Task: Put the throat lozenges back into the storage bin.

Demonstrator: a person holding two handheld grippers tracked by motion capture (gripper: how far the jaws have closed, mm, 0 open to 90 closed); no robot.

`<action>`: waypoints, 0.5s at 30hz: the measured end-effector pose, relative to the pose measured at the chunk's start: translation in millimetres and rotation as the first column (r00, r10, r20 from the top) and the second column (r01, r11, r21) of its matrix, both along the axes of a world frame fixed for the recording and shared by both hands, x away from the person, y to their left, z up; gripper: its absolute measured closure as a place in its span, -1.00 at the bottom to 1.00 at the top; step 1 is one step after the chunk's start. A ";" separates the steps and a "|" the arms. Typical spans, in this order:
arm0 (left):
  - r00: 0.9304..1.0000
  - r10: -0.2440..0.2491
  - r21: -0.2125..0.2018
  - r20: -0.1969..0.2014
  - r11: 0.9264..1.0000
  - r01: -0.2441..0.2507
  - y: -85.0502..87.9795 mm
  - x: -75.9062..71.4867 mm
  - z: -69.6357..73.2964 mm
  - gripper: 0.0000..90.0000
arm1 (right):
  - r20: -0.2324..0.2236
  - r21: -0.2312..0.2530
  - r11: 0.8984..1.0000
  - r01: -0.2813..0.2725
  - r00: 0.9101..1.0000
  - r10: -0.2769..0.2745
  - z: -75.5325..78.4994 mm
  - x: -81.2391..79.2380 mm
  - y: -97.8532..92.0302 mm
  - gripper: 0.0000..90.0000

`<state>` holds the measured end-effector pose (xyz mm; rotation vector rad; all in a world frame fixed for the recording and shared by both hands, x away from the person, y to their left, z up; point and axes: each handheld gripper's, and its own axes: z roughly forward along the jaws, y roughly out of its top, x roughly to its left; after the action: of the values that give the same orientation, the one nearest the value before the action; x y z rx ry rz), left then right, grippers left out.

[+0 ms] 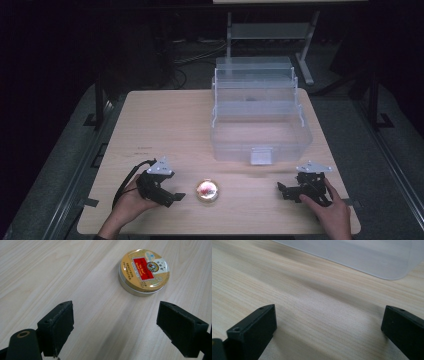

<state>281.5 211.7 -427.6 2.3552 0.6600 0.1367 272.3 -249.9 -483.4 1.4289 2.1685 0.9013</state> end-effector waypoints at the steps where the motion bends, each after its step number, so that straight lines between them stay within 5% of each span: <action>1: 1.000 0.000 0.000 0.000 1.000 0.000 0.0 0.0 0.0 -0.70 | 0.000 0.000 1.000 0.000 1.000 0.000 0.0 0.0 0.0 -1.00; 15: 0.999 -0.047 0.012 -0.011 0.999 0.047 -17.9 3.7 1.5 -0.70 | 0.000 0.001 1.000 0.001 1.000 -0.001 0.0 0.0 0.1 -1.00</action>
<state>285.2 193.8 -426.1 2.3831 0.6098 0.1070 272.3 -249.8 -483.4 1.4303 2.1673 0.9021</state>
